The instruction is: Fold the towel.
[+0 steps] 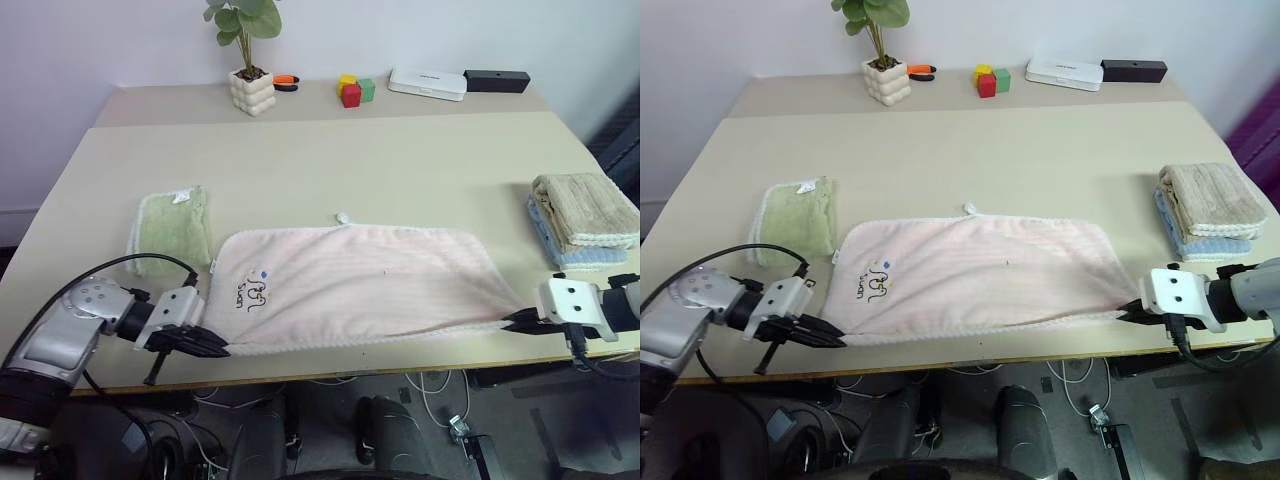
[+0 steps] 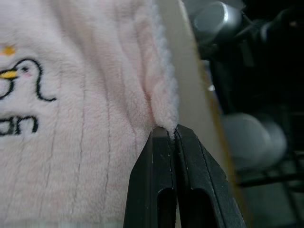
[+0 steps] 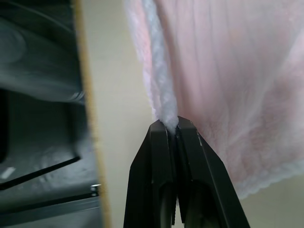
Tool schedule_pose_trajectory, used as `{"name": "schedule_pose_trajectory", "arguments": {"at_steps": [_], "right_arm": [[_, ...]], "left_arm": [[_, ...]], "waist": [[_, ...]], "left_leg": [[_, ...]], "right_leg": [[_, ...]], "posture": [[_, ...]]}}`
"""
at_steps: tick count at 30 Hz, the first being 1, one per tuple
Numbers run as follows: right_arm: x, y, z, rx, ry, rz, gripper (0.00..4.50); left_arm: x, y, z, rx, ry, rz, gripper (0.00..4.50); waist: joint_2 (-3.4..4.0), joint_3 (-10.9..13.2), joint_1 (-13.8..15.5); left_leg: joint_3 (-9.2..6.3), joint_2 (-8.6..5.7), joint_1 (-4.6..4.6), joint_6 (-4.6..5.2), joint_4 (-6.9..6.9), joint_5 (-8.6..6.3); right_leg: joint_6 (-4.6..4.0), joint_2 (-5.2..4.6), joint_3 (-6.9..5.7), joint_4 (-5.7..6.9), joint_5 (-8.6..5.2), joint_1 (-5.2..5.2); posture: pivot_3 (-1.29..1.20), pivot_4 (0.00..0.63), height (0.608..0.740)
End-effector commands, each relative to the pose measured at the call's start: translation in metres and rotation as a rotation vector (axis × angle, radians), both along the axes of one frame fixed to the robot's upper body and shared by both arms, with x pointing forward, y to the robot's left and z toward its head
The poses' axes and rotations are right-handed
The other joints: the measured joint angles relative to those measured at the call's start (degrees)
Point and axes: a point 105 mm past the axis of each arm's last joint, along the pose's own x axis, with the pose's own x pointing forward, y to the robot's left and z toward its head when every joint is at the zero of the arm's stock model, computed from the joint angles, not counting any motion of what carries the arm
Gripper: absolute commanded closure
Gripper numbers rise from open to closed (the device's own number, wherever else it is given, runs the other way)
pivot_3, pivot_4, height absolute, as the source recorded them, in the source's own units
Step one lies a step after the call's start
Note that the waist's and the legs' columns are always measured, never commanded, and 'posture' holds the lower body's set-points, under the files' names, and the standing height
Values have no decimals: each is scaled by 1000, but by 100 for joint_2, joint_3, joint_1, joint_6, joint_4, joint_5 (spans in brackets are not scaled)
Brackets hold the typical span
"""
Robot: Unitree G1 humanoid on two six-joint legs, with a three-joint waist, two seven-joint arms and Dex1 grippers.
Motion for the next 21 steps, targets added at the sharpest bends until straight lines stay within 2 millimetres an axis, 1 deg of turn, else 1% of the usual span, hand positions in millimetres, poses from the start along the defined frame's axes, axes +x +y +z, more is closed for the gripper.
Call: {"name": "schedule_pose_trajectory", "arguments": {"at_steps": [1,3,5,8,10,12,16,19,21], "right_arm": [[-2,-2,18,28,-28,3,4500],[-6,-1,19,56,-5,2,4500],[-12,-6,14,23,31,5,4500],[-14,-11,11,-5,40,-7,4500],[-12,-11,12,0,22,-13,4500],[-5,-10,15,-2,-21,-18,4500],[19,-9,25,23,-135,-51,4500],[31,-10,29,20,-188,-71,4500],[42,-10,33,19,-248,-82,4500]], "left_arm": [[-7,1,16,-22,-6,-31,4482],[-11,1,18,-23,22,-36,4482],[-10,0,19,-33,0,-44,4482],[-8,-2,20,-53,-16,-38,4482],[-5,-3,21,-63,-22,-28,4482],[9,-2,26,-76,-95,-3,4482],[42,-1,41,-119,-245,49,4482],[63,-1,54,-155,-316,93,4482],[76,1,57,-160,-361,121,4482]], "waist": [[-1,0,-3],[-1,0,-9],[1,-1,-3],[2,0,-5],[2,0,-11],[2,0,-5],[-1,2,-6],[-2,1,-1],[-2,1,-12]], "left_leg": [[0,-1,0,-6,0,-6],[2,-2,-1,-5,0,-11],[2,-2,-1,-3,-1,-11],[3,-4,-1,-4,0,-11],[4,-4,-1,-4,1,-11],[4,-4,-1,-4,0,-11],[4,-6,-1,-4,6,-11],[5,-10,-3,11,6,-2],[11,-18,-8,8,6,2]], "right_leg": [[-1,-3,0,-2,0,1],[-1,-7,0,-4,-1,1],[0,-7,0,-4,-1,0],[1,-8,0,-4,-2,0],[1,-8,0,-4,-2,0],[0,-7,0,-3,-2,-1],[0,-8,0,-2,-1,0],[2,-8,-1,-2,0,6],[10,-7,-1,2,5,18]], "posture": [[0,150,740],[0,150,740],[0,150,740],[0,150,740],[0,150,740],[0,150,740],[0,150,740],[0,150,740],[0,150,740]]}}
